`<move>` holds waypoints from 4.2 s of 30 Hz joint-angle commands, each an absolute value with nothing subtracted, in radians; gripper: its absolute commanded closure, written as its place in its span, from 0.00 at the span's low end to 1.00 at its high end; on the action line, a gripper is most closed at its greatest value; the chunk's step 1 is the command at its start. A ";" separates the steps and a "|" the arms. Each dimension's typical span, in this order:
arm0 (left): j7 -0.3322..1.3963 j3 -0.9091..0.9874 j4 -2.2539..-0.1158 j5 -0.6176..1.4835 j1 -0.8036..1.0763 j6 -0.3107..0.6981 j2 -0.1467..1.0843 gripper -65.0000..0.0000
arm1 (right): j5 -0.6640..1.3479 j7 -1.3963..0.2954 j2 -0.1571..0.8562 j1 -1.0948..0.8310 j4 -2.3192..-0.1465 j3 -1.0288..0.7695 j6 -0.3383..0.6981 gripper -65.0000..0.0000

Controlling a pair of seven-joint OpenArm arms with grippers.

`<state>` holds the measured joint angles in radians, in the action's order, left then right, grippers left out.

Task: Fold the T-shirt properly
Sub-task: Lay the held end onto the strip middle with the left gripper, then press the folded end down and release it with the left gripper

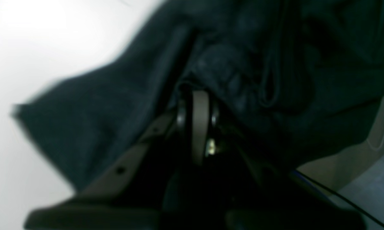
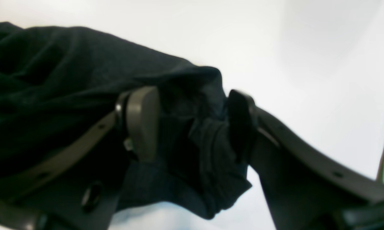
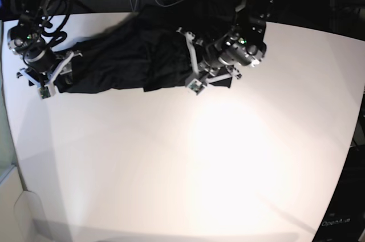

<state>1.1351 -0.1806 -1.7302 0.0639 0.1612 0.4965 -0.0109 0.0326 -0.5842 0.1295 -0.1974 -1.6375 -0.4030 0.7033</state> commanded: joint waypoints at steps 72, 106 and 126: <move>1.210 -0.374 -1.942 0.084 0.104 0.698 0.099 0.98 | 0.042 -0.562 0.142 -0.189 -1.655 -0.387 0.698 0.46; 1.084 -0.162 -1.443 0.074 -0.058 0.698 0.148 0.98 | -0.090 -0.564 0.168 -0.131 -1.750 -0.395 0.698 0.46; 1.070 -0.114 -1.429 0.076 -0.058 0.698 0.257 0.98 | 0.196 -0.886 0.133 -0.108 -1.871 -0.496 0.698 0.46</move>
<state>0.9764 -0.1184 -1.4414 0.1734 -0.0662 0.7147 0.2386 0.1829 -0.9100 0.1188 -0.1192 -1.8534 -0.4953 0.7029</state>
